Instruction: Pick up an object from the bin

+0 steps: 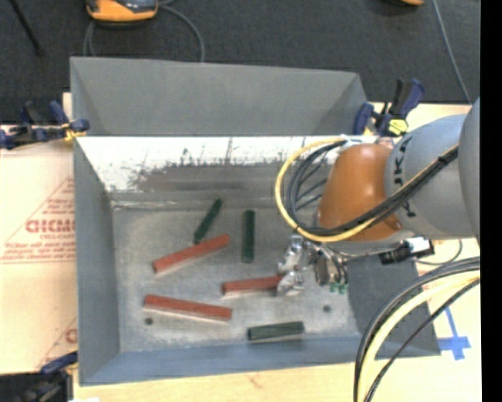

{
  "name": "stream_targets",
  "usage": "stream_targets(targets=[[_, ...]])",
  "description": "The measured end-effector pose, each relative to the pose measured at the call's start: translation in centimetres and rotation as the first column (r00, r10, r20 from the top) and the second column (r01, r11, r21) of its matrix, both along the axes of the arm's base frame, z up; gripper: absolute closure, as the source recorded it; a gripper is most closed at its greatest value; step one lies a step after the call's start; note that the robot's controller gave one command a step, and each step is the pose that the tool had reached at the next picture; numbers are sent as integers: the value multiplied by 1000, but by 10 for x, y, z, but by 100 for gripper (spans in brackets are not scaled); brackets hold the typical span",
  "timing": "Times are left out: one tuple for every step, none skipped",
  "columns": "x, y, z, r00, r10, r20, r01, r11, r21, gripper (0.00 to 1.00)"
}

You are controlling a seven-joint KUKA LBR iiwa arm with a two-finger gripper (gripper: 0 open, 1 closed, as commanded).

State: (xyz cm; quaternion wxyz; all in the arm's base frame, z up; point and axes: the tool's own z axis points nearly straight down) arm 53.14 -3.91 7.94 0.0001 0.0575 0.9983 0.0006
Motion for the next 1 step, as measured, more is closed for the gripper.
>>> stream_targets(targets=[[0,0,0,1000,1,0,-1,1000,0,100]])
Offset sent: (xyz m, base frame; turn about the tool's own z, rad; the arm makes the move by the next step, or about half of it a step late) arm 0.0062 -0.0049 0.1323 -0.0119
